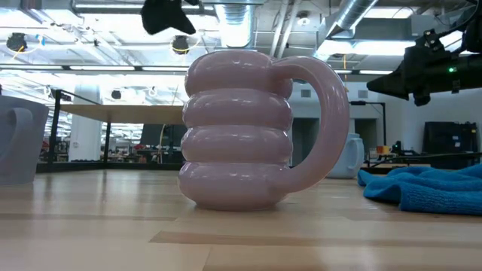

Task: Stack small to large cups/mugs on shelf
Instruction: Put the pink cup on the shelf

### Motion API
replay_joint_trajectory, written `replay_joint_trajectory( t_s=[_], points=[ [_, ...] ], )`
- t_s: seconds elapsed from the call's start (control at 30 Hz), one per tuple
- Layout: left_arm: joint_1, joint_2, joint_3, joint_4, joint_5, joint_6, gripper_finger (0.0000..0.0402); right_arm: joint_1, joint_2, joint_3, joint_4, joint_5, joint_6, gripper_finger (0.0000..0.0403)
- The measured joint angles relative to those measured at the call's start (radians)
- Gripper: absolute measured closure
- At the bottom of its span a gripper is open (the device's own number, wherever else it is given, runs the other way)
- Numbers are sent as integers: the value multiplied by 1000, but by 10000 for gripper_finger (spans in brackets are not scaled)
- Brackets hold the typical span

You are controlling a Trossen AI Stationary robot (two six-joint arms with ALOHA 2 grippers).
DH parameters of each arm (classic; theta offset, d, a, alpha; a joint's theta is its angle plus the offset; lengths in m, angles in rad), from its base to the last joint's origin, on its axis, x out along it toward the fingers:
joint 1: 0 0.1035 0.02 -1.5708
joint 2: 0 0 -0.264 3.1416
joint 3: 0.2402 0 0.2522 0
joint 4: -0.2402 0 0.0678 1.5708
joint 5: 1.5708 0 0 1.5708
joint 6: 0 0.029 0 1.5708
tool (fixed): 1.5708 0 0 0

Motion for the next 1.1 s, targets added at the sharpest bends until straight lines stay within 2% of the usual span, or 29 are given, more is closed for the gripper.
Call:
replay_joint_trajectory(
  t_s=[0.3, 0.47, 0.6, 0.77, 0.93, 1.1],
  points=[
    [-30, 262, 276, -267, 5, -1, 168, 0, 0, 0, 0, 0, 16, 310],
    [-49, 387, 396, -315, 76, -1, 168, 1, 0, 0, 0, 0, 34, 310],
    [-73, 453, 431, -302, 138, 9, 168, 1, 0, 0, 0, 0, 34, 310],
    [-93, 506, 435, -273, 158, -2, 168, 0, 0, 0, 2, 0, 34, 310],
    [-94, 524, 435, -214, 220, -77, 168, 1, 0, 0, 1, 0, 34, 310],
    [-94, 522, 435, -111, 226, -56, 168, 1, 0, 0, 1, -1, 35, 310]
  ],
)
